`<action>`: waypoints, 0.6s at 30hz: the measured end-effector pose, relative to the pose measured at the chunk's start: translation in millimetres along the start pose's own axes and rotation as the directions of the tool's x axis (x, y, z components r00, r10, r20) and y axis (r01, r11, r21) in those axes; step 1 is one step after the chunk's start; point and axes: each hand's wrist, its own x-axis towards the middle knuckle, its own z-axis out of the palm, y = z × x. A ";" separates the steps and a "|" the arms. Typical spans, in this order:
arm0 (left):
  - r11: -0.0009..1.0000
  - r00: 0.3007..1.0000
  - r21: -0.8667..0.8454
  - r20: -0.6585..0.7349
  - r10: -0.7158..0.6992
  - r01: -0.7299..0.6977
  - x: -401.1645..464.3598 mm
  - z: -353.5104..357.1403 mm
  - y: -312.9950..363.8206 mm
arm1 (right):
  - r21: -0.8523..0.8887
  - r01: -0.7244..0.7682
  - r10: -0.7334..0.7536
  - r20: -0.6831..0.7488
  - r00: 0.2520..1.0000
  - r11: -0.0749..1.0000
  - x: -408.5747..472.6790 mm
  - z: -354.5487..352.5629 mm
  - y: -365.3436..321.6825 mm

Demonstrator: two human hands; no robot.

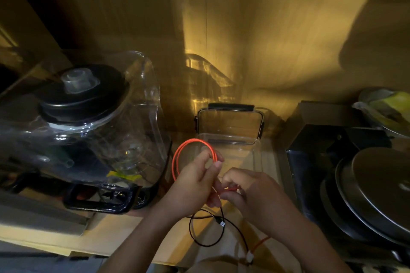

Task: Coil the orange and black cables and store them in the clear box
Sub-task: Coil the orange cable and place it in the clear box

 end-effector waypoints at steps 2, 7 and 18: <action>0.992 0.999 0.125 0.039 0.012 -0.017 1.3 -2.5 -4.7 | 0.015 -0.003 0.003 0.020 1.000 1.000 2.4 -1.5 0.9; 0.965 0.999 0.258 0.040 0.030 -0.040 2.8 -11.6 -13.3 | 0.012 -0.009 0.009 -0.039 0.999 1.000 2.7 -9.2 14.5; 0.878 0.968 0.471 -0.171 0.186 -0.085 -3.5 -32.8 -25.0 | 0.027 -0.080 0.085 -0.248 0.965 0.996 -11.3 -20.1 44.8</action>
